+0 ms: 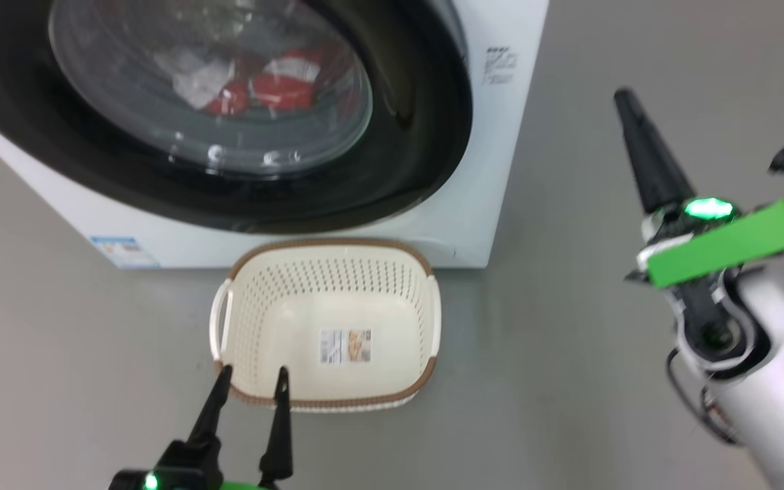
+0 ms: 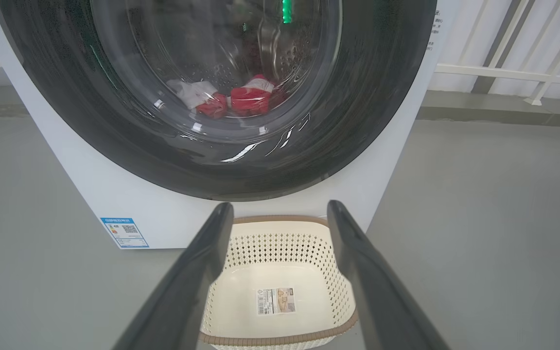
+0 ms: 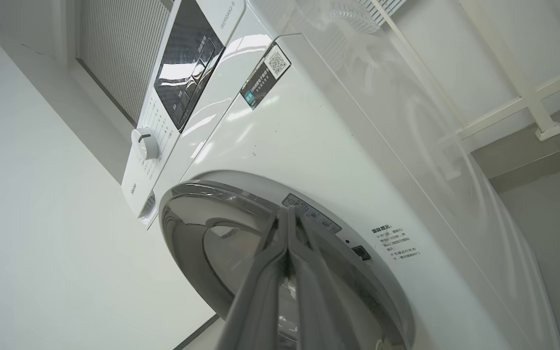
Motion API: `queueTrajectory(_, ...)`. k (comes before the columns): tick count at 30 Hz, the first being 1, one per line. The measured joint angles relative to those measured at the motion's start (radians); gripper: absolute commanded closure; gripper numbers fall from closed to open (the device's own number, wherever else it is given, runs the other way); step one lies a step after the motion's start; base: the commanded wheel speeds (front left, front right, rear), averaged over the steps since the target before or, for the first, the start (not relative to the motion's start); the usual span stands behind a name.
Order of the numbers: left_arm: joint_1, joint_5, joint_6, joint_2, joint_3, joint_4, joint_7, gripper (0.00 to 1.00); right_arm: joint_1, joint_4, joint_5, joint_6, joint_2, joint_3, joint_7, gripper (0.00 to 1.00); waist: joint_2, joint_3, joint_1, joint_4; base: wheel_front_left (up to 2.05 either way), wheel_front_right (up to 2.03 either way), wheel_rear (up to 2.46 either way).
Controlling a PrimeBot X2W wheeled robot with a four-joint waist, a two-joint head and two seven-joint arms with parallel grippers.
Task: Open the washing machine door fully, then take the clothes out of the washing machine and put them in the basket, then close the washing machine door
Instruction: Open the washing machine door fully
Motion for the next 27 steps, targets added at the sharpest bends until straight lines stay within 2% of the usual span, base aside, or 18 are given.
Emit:
queueTrajectory(4,-0.041,-0.02,0.012,-0.001,-0.033,-0.006,0.0,0.0,-0.077,-0.033,0.129,0.0,-0.072,0.054,0.058,1.0,0.0,0.048,0.0,0.018,0.0,0.0,0.0)
queueTrajectory(10,-0.095,-0.031,0.03,-0.001,-0.083,-0.017,0.0,0.0,-0.184,-0.093,0.304,0.0,-0.137,0.079,0.198,1.0,0.0,0.123,0.0,0.044,0.0,0.0,0.0)
queueTrajectory(17,-0.149,-0.05,0.04,-0.002,-0.107,-0.026,0.0,0.0,-0.288,-0.089,0.442,0.0,-0.164,0.041,0.389,1.0,0.0,0.203,0.0,0.07,0.0,0.0,0.0)
queueTrajectory(27,-0.202,-0.067,0.047,-0.003,-0.122,-0.037,0.0,0.0,-0.394,-0.012,0.535,0.0,-0.162,-0.042,0.672,1.0,0.0,0.298,0.0,0.102,0.0,0.0,0.0)
